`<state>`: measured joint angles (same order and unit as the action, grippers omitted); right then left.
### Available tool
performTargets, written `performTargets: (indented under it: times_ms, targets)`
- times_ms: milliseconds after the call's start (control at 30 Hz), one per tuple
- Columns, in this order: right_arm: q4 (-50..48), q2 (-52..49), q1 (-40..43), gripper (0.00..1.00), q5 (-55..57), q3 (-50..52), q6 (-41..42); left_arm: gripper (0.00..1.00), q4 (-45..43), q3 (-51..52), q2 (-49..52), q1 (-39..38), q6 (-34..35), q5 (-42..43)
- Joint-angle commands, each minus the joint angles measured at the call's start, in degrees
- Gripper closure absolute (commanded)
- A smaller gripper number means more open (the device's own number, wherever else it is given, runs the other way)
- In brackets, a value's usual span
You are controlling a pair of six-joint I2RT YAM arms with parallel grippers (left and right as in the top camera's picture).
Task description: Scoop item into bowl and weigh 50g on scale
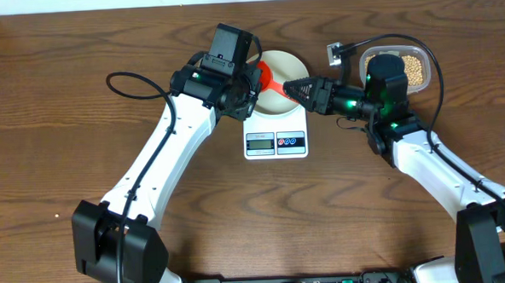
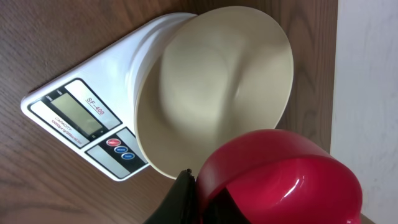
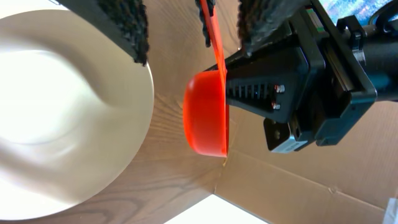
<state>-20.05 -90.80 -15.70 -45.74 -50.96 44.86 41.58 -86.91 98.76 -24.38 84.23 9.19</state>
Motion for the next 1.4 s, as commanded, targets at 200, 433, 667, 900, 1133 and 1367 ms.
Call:
performTargets:
  times_ms: [200,433,667,900,1133,1367]
  targets:
    - [0.2,-0.2,-2.0,0.66,1.0,-1.0,2.2,0.93,0.4,-0.3,0.3,0.3,0.6,-0.7]
    - [0.2,-0.2,-2.4,0.72,1.0,-1.0,3.4,0.92,0.4,-0.3,0.3,0.3,0.9,-0.2]
    - [0.2,-0.2,-2.4,0.8,1.0,-1.0,3.4,0.93,0.4,-0.3,0.3,0.3,1.2,0.9]
    - [0.2,-0.2,-2.4,0.92,1.0,-1.0,3.4,0.93,0.4,-0.3,0.3,0.3,1.4,2.4]
    - [0.2,-0.2,-2.3,0.99,1.1,-1.0,3.4,0.43,1.7,-0.3,0.3,0.3,1.4,2.3]
    - [0.1,-0.2,-1.9,0.99,1.8,-1.0,3.3,0.15,3.5,-0.3,0.3,0.3,0.6,1.3]
